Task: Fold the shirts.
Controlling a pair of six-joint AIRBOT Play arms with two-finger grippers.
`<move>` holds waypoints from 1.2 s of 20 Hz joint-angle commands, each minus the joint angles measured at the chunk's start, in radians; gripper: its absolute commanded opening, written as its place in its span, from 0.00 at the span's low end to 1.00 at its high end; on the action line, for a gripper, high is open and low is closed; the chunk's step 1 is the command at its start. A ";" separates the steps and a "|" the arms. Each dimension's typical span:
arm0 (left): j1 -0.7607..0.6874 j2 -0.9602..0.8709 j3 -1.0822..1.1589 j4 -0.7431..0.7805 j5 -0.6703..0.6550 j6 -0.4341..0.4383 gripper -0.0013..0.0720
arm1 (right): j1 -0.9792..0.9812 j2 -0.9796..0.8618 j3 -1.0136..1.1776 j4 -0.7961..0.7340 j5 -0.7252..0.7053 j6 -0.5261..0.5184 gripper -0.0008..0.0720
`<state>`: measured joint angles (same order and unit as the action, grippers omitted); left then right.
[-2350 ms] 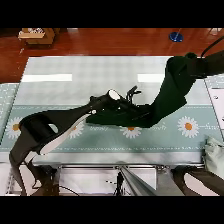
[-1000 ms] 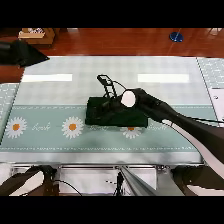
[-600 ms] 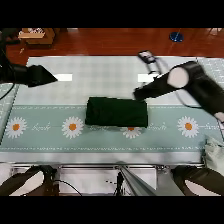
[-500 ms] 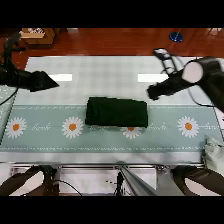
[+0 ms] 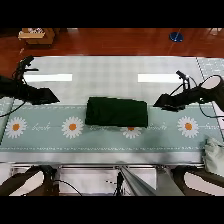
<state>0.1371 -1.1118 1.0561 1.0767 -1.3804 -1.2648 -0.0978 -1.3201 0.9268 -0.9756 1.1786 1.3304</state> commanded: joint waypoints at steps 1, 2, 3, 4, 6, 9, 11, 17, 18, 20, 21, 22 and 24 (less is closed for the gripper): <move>0.001 -0.001 -0.006 0.009 0.000 -0.001 0.57 | 0.032 -0.100 -0.048 0.151 -0.054 -0.061 0.82; 0.001 -0.001 -0.006 0.009 0.000 -0.001 0.57 | 0.058 -0.127 -0.048 0.171 -0.059 -0.070 0.82; 0.001 -0.001 -0.006 0.009 0.000 -0.002 0.57 | 0.092 -0.152 -0.048 0.191 -0.070 -0.076 0.82; 0.001 -0.001 -0.006 0.008 0.000 -0.004 0.57 | 0.127 -0.172 -0.048 0.204 -0.085 -0.078 0.82; 0.001 -0.001 -0.006 0.008 -0.001 -0.004 0.57 | 0.200 -0.209 -0.048 0.219 -0.114 -0.071 0.82; 0.001 -0.001 -0.006 0.008 0.000 -0.004 0.57 | 0.264 -0.223 -0.047 0.217 -0.132 -0.066 0.07; 0.001 -0.001 -0.006 0.008 0.000 -0.004 0.57 | 0.251 -0.181 -0.034 0.212 -0.072 -0.077 0.07; 0.001 0.000 -0.006 0.008 -0.001 -0.004 0.57 | 0.058 0.211 0.100 0.072 0.161 0.050 0.07; 0.001 0.000 -0.006 0.008 -0.001 -0.004 0.57 | 0.012 0.287 0.127 0.021 0.179 0.101 0.07; 0.001 -0.001 -0.006 0.008 0.000 -0.003 0.57 | -0.098 0.436 0.193 -0.076 0.235 0.192 0.07; 0.001 -0.001 -0.006 0.009 0.005 -0.003 0.57 | -0.152 0.492 0.226 -0.105 0.277 0.198 0.07; 0.001 -0.001 -0.006 0.008 0.018 -0.002 0.57 | -0.206 0.539 0.259 -0.142 0.325 0.201 0.07; 0.001 -0.001 -0.006 0.008 0.042 -0.002 0.57 | -0.323 0.606 0.320 -0.282 0.439 0.211 0.07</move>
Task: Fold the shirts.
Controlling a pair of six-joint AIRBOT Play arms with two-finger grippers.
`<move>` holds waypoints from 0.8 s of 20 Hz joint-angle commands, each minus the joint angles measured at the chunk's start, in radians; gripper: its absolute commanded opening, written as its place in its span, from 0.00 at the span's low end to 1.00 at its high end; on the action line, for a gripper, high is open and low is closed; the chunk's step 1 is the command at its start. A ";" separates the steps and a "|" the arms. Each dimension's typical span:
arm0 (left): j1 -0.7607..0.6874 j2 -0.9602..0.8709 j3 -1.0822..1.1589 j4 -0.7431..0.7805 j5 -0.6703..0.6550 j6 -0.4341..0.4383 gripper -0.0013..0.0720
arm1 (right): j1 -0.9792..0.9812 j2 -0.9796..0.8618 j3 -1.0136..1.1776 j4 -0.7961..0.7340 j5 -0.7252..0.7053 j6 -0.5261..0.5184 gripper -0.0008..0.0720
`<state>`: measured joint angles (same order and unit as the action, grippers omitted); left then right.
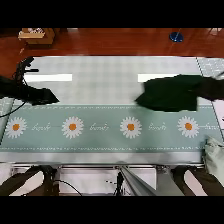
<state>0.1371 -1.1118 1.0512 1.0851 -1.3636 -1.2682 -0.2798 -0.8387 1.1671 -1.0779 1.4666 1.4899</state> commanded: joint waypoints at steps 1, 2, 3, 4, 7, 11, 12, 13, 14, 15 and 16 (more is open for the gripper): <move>0.001 -0.001 -0.001 0.000 0.035 0.001 0.57 | -0.193 0.139 0.097 -0.278 0.208 0.050 0.07; 0.001 -0.001 -0.001 0.000 0.048 0.001 0.57 | -0.246 0.145 0.101 -0.392 0.264 0.030 0.07; 0.001 -0.001 -0.001 0.000 0.058 0.001 0.57 | -0.288 0.145 0.101 -0.464 0.278 0.064 0.07; 0.001 -0.001 -0.001 0.000 0.069 0.003 0.57 | -0.328 0.143 0.101 -0.508 0.269 0.070 0.07; 0.001 -0.002 0.000 0.000 0.101 0.004 0.57 | -0.414 0.092 0.100 -0.670 0.325 0.084 0.07; 0.001 -0.003 0.000 0.000 0.163 0.004 0.57 | -0.517 0.034 0.065 -0.771 0.390 0.108 0.07; 0.001 -0.003 0.000 0.000 0.188 0.004 0.57 | -0.548 0.034 0.036 -0.776 0.391 0.108 0.07; 0.001 -0.003 0.000 0.000 0.214 0.004 0.57 | -0.577 0.035 0.006 -0.798 0.391 0.107 0.07; 0.002 -0.003 0.000 0.000 0.241 0.004 0.57 | -0.612 0.039 -0.031 -0.830 0.392 0.107 0.07; 0.002 -0.003 0.000 0.001 0.264 0.004 0.57 | -0.652 0.044 -0.068 -0.862 0.392 0.104 0.07; 0.006 -0.003 0.000 0.001 0.285 0.004 0.57 | -0.703 0.051 -0.113 -0.894 0.394 0.103 0.07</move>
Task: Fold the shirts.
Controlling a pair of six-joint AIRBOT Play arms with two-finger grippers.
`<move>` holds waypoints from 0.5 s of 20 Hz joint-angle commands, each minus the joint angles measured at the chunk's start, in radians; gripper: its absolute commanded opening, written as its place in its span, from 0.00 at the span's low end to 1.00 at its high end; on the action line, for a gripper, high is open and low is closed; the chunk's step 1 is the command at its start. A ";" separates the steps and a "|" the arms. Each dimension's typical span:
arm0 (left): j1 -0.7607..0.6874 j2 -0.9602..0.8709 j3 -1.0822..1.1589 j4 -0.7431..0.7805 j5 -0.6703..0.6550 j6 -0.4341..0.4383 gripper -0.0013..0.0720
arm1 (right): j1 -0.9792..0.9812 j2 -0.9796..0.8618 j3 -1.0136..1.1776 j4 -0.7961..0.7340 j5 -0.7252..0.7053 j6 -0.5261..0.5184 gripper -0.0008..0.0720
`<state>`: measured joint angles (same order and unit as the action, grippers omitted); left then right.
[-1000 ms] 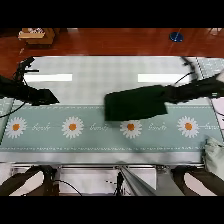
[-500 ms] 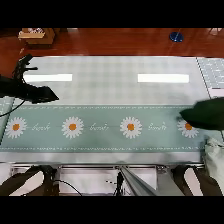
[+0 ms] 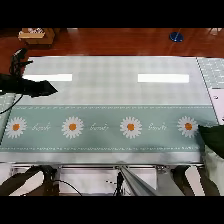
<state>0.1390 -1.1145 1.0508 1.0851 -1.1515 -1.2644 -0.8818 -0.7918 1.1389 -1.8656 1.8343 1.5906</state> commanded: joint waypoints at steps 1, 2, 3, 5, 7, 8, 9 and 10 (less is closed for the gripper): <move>0.010 0.000 0.001 0.002 0.087 0.000 0.57 | -0.156 0.014 -0.129 -0.127 0.026 0.002 0.07; 0.018 0.000 0.001 0.007 0.098 0.000 0.57 | -0.217 0.024 -0.177 -0.141 0.026 -0.007 0.07; 0.029 0.000 0.002 0.017 0.105 0.000 0.57 | -0.270 0.030 -0.219 -0.175 0.018 -0.010 0.07; 0.062 0.000 0.002 0.020 0.106 0.000 0.57 | -0.369 0.047 -0.285 -0.265 -0.028 -0.016 0.07; 0.101 0.000 0.002 0.019 0.119 0.000 0.57 | -0.455 0.062 -0.339 -0.298 -0.092 -0.018 0.07; 0.122 0.000 0.003 0.019 0.134 0.000 0.57 | -0.492 0.062 -0.364 -0.318 -0.133 -0.018 0.07; 0.142 0.000 0.003 0.019 0.153 -0.001 0.57 | -0.533 0.062 -0.390 -0.326 -0.176 -0.018 0.07; 0.156 0.000 0.003 0.019 0.177 -0.001 0.57 | -0.570 0.062 -0.417 -0.315 -0.217 -0.015 0.07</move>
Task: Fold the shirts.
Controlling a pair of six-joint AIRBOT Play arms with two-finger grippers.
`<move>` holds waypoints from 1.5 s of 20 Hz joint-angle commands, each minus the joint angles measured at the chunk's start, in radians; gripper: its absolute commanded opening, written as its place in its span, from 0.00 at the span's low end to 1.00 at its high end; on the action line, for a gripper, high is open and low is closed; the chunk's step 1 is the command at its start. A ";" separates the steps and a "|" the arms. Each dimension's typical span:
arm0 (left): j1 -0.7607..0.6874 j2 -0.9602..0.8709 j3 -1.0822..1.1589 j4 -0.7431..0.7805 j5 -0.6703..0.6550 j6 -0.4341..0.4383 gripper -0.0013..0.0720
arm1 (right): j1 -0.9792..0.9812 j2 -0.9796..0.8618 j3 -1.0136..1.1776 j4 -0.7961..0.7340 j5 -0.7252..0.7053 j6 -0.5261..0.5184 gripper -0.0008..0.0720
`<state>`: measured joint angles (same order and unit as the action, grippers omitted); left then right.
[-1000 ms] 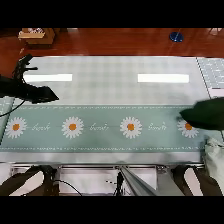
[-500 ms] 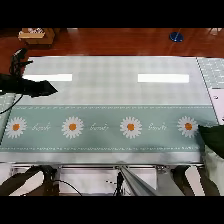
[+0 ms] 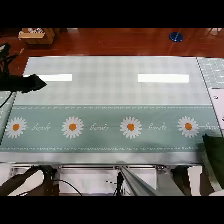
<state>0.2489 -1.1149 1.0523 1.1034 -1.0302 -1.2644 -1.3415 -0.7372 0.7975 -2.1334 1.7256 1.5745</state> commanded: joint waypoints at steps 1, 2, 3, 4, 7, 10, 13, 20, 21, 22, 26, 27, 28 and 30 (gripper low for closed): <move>0.056 0.000 0.001 0.001 0.081 -0.001 0.57 | -0.134 0.008 -0.100 -0.036 -0.134 0.005 0.07; 0.061 0.000 0.001 0.001 0.105 -0.001 0.57 | -0.148 0.008 -0.124 -0.031 -0.156 0.005 0.08; 0.064 0.000 0.001 0.001 0.121 -0.001 0.57 | -0.154 0.008 -0.145 -0.032 -0.178 0.005 0.20; 0.064 0.000 0.001 0.001 0.131 0.000 0.57 | -0.153 0.008 -0.159 -0.035 -0.202 0.002 0.55; 0.064 -0.008 0.001 0.001 0.133 -0.001 0.57 | -0.146 0.005 -0.154 -0.042 -0.317 -0.020 0.82; 0.059 -0.034 0.001 -0.023 0.134 0.000 0.59 | -0.053 0.000 -0.025 0.245 -0.520 -0.101 0.68; 0.011 -0.082 0.001 -0.108 0.132 0.094 0.94 | 0.190 -0.131 0.232 0.759 -0.753 -0.130 0.64; -0.347 -0.159 0.056 -0.009 0.143 0.008 0.91 | 1.056 -0.515 0.481 0.771 -0.523 -0.263 0.56; -0.392 -0.177 0.066 0.068 0.134 -0.061 0.92 | 1.143 -0.537 0.481 0.670 -0.512 -0.263 0.56; -0.433 -0.195 0.077 0.152 0.115 -0.112 0.92 | 1.218 -0.557 0.481 0.570 -0.498 -0.263 0.56; -0.548 -0.211 0.092 0.403 0.103 -0.200 0.92 | 1.377 -0.585 0.480 0.500 -0.586 -0.262 0.56; -0.563 -0.209 0.094 0.436 0.106 -0.224 0.92 | 1.390 -0.584 0.480 0.526 -0.632 -0.259 0.56; -0.571 -0.207 0.095 0.451 0.106 -0.250 0.92 | 1.395 -0.584 0.480 0.552 -0.673 -0.247 0.56; -0.572 -0.197 0.095 0.453 0.103 -0.299 0.92 | 1.394 -0.584 0.476 0.600 -0.687 -0.243 0.56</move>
<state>-0.2920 -1.3159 1.1431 1.4693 -0.9237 -1.4765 0.0093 -1.3132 1.2743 -1.5711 1.1007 1.3212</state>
